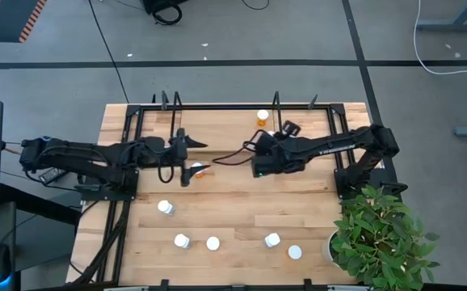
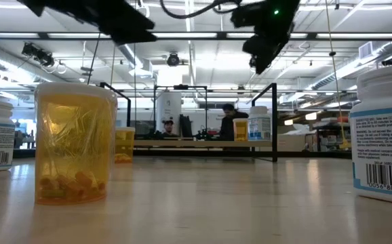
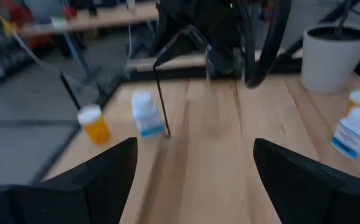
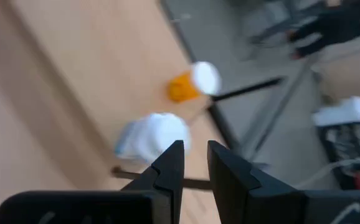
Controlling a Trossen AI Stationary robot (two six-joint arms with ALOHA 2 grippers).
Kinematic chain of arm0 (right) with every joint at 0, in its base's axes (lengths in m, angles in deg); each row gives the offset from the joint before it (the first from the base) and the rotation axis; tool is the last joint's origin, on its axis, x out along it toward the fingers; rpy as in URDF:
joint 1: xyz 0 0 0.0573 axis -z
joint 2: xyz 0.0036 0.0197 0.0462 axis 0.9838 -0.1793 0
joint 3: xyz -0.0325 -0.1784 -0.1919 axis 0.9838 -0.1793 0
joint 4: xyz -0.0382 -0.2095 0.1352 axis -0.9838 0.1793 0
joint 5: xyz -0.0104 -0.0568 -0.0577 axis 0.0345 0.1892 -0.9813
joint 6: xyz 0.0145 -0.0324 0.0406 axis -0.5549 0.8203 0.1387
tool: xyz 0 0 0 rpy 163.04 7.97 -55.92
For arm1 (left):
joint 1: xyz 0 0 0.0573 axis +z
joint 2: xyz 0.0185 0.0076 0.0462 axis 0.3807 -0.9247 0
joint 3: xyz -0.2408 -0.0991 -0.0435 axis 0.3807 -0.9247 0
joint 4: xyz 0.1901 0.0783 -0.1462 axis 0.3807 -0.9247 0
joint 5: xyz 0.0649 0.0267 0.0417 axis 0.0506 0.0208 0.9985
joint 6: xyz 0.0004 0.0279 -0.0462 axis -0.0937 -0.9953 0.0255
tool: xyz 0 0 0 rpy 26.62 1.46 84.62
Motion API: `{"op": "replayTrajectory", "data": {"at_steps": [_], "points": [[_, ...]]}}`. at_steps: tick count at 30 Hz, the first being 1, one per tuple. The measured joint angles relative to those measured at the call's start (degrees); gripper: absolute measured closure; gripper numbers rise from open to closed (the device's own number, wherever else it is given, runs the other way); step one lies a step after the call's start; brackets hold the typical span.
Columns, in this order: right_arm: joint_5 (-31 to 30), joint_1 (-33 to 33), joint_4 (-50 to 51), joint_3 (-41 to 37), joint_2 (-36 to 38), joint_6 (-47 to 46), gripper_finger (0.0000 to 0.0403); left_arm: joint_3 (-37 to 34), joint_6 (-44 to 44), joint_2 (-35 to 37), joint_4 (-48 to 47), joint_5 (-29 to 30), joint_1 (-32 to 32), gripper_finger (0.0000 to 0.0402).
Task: Pick and place medicine bottles onto shelf by color
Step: Put the white pill bottle on the shelf
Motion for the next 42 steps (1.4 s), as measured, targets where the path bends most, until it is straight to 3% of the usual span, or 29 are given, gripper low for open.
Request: {"op": "replayTrajectory", "data": {"at_steps": [7,17,22,30,36,42], "points": [[-10.8,-4.6,5.5,-0.9,10.5,-16.2,0.0324,0.0,-3.5,-11.5,20.3,0.0,2.5,0.0077],[-10.4,-5.4,0.7,-20.2,27.0,-27.1,0.0324,1.0,-3.4,-27.7,42.6,-0.3,7.4,0.0077],[-11.4,-5.4,-4.3,-27.4,32.8,-28.8,0.0324,12.1,-1.5,-34.8,33.6,-5.7,10.2,0.0086],[-16.7,-5.4,-6.7,-32.6,37.2,-33.6,0.0324,40.7,-6.2,-48.8,-0.5,-13.5,13.9,0.0096],[-18.3,-5.3,-6.7,-33.4,38.0,-34.6,0.0324,51.6,-9.4,-56.2,-6.8,-18.1,16.1,0.0087],[-19.5,-4.6,-6.2,-33.3,38.0,-34.0,0.0324,56.9,-9.6,-61.0,-10.2,-23.0,18.1,0.0075]]}}
